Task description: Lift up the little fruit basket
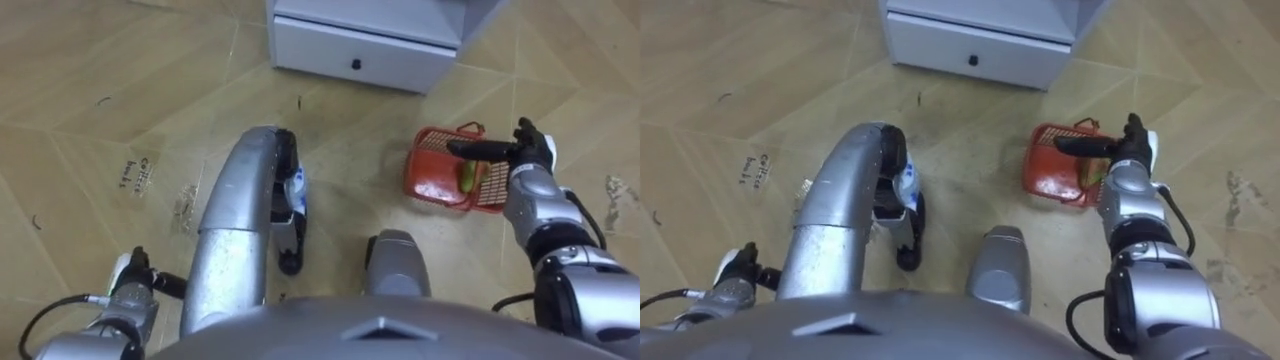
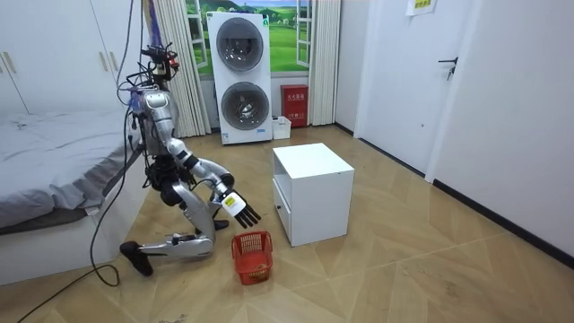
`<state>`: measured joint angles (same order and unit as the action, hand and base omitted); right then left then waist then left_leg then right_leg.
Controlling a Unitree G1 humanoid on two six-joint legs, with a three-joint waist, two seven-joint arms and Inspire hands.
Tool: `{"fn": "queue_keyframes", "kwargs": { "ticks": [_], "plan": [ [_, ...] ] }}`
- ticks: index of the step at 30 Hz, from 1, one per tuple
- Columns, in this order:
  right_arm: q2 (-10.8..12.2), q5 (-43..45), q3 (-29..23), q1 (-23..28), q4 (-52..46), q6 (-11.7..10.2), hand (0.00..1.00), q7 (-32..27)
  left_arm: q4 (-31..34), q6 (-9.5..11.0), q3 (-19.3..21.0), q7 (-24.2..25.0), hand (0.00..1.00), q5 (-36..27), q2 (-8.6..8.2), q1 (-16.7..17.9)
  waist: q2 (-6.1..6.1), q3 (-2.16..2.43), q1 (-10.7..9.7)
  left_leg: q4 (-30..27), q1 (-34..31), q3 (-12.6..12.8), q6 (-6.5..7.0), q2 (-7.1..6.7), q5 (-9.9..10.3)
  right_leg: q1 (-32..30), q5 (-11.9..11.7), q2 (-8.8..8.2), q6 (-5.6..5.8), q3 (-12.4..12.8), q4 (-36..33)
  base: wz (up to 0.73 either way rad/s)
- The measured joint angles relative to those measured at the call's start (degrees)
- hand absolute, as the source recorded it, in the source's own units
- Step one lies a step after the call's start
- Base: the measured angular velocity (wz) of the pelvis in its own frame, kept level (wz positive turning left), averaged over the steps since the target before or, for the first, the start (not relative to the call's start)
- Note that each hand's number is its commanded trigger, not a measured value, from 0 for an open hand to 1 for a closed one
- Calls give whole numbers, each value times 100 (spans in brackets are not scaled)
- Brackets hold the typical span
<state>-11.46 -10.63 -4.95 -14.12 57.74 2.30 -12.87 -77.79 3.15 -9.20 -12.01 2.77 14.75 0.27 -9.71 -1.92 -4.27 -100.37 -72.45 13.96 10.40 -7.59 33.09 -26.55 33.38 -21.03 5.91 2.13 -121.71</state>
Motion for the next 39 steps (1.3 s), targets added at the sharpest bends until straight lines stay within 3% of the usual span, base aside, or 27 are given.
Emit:
{"fn": "queue_keyframes", "kwargs": {
  "ticks": [5,11,13,14,18,32,39],
  "plan": [
    [-126,13,50,-122,-32,-5,0,92,6,14,-23,24,0,-34,34,210,5,-9,25,-41,-111,93,-126,121,-65,-173,187,-11,-35,182,-278,-2],
    [-390,9,183,-220,-18,-163,0,109,23,-5,-154,178,0,-90,37,337,48,-2,16,-221,-252,100,-556,140,-115,-77,565,24,-213,251,-764,7],
    [-564,-13,256,-305,-16,-212,0,106,96,-30,-246,256,0,-90,-88,366,213,-73,64,-390,-388,-34,-699,242,-86,-81,636,234,-261,219,-940,-3],
    [-598,-19,258,-318,-17,-239,0,97,142,-25,-288,352,0,-90,-121,379,243,-63,78,-327,-414,-28,-784,274,-131,-171,640,249,-266,236,-978,-5],
    [-650,-12,378,-319,-18,-272,0,83,172,-39,-353,492,0,-95,-115,412,242,-52,77,-218,-419,-96,-913,295,-198,-239,643,338,-271,225,-996,-1],
    [-727,-55,693,-318,38,-300,0,229,246,-37,-677,765,0,-97,-82,272,290,-38,185,-201,-421,-98,-946,292,-215,-266,651,312,-255,198,-1011,1],
    [-779,-54,720,-325,227,-300,0,376,248,-52,-684,877,0,-98,-82,175,553,-38,330,-202,-506,-84,-946,292,-216,-350,653,306,-251,200,-1018,0]
  ]
}}
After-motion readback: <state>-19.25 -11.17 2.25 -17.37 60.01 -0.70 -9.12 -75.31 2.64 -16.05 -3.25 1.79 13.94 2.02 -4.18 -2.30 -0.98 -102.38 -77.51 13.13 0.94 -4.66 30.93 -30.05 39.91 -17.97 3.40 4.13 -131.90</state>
